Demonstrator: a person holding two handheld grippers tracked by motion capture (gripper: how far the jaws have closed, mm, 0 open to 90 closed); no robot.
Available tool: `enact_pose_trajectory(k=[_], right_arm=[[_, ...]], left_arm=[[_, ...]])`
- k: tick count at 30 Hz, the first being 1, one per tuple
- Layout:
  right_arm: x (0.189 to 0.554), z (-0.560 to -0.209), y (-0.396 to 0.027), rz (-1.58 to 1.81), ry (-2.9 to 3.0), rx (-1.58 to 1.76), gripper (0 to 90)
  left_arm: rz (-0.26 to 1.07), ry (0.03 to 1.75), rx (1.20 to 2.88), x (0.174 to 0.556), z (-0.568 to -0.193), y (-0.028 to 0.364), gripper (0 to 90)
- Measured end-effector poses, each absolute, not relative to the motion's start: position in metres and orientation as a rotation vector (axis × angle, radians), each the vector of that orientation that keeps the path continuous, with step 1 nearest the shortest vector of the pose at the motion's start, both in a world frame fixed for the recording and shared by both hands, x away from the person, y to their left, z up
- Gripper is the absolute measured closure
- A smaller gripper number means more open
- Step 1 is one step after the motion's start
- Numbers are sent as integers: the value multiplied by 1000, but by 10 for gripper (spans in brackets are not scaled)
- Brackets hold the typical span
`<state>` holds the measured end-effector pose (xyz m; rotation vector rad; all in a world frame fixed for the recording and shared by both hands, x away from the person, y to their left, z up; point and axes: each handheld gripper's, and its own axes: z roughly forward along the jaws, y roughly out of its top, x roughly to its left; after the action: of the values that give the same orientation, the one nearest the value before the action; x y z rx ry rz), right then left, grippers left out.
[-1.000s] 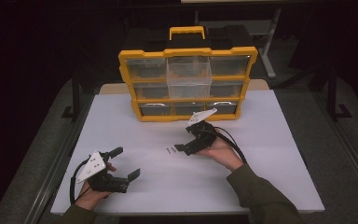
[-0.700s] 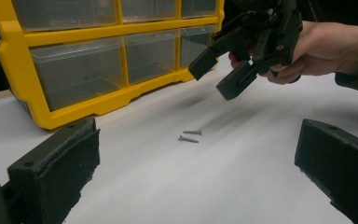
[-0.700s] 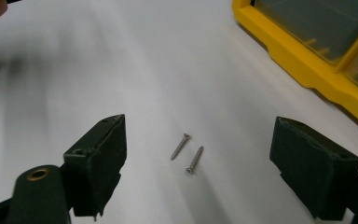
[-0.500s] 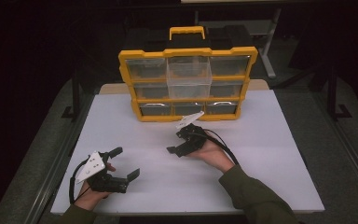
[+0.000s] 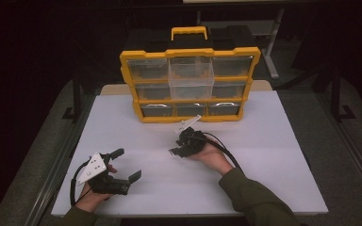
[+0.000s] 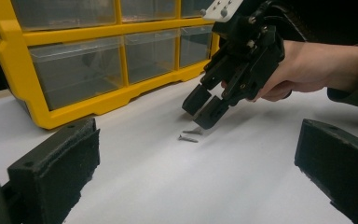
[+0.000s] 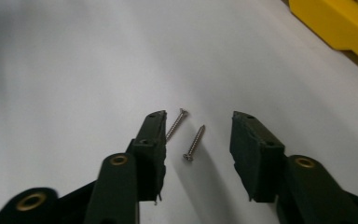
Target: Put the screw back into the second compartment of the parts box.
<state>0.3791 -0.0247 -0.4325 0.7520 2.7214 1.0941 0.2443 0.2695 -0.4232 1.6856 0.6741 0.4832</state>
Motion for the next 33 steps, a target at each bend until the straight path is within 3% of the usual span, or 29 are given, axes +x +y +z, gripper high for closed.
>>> enact_pose_trajectory(k=[15, 33], right_arm=[[382, -443, -22, 1081, 2734, 797, 756], [381, -444, -23, 1044, 2733, 806, 872]], left_arm=[[486, 671, 1690, 244, -423, 270, 0], [486, 672, 1686, 244, -423, 270, 0]])
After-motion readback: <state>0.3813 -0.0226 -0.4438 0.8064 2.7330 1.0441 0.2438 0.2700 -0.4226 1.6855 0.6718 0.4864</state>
